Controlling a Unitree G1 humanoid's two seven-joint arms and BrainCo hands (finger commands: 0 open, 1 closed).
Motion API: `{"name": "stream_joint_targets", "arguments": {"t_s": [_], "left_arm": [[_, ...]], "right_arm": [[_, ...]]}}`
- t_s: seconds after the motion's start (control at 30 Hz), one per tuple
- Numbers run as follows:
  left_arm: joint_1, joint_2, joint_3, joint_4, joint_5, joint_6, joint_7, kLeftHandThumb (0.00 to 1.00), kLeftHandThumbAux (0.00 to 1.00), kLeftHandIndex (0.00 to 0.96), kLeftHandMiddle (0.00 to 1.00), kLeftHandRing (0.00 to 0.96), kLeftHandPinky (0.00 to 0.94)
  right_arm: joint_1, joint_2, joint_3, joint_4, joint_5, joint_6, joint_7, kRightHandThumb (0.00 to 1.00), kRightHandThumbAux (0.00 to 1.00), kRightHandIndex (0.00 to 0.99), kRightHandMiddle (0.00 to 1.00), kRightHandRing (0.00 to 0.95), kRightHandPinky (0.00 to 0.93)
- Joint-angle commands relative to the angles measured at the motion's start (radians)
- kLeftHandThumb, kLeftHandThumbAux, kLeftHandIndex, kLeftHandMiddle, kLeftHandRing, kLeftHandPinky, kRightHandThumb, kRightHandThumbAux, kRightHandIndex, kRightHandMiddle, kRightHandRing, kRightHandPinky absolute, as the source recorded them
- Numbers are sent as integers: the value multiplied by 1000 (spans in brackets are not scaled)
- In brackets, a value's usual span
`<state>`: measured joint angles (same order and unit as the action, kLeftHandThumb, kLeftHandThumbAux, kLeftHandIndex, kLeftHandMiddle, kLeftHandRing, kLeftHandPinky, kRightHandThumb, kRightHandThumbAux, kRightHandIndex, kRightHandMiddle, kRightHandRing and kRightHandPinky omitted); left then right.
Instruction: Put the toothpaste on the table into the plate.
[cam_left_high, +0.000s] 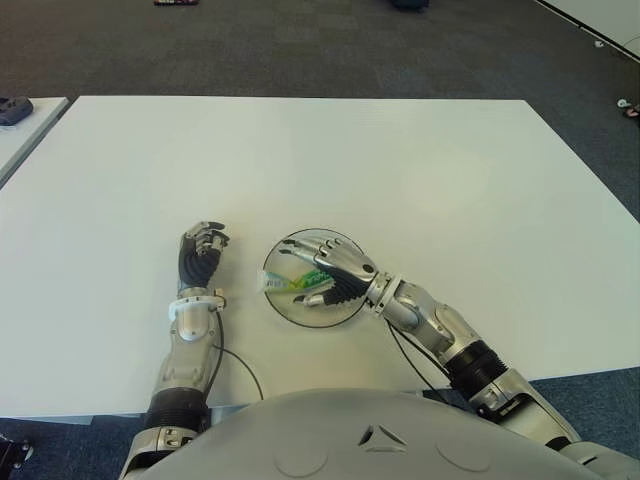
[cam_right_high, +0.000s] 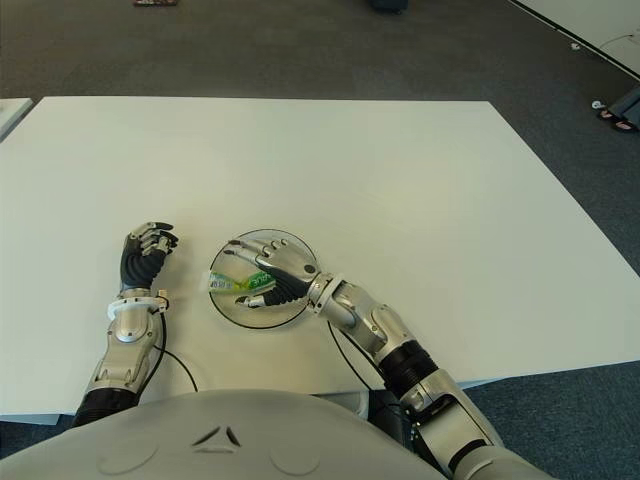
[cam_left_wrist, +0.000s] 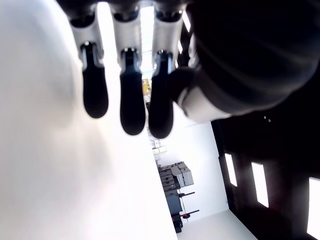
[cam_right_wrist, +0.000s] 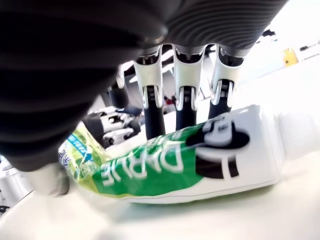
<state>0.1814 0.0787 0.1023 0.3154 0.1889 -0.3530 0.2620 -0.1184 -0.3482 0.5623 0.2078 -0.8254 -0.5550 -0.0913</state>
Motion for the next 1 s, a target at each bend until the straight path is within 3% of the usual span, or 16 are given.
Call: {"name": "stream_joint_targets", "arguments": {"t_s": [0.03,0.37,0.57,0.73,0.87,1.0], "left_arm": [[0,-1,1,5,1,13,8,705,722,429,544,538,498],[-2,0,0,7,-1,9,4,705,722,428,544,535,506],[-3,3,0,9,4,10,7,706,722,429,545,540,508],[-3,3,0,4,4,26,5,707,722,429,546,541,507],[-3,3,0,2,3,30,5,707,722,429,549,543,501],[-4,5,-1,2,2,28,3,707,722,429,551,544,503]], "right_arm": [[8,-4,-7,1,-2,-4,-27,284,301,0,0,0,0],[36,1,-40,-57,43,30,-10,334,183,0,0,0,0],[83,-40,-100,-208,157,101,144,387,169,0,0,0,0],[105,-33,-129,-249,236,131,202,401,166,0,0,0,0],[117,-33,-152,-256,296,135,228,389,188,0,0,0,0],[132,-23,-210,-160,431,57,207,380,270,0,0,0,0]]}}
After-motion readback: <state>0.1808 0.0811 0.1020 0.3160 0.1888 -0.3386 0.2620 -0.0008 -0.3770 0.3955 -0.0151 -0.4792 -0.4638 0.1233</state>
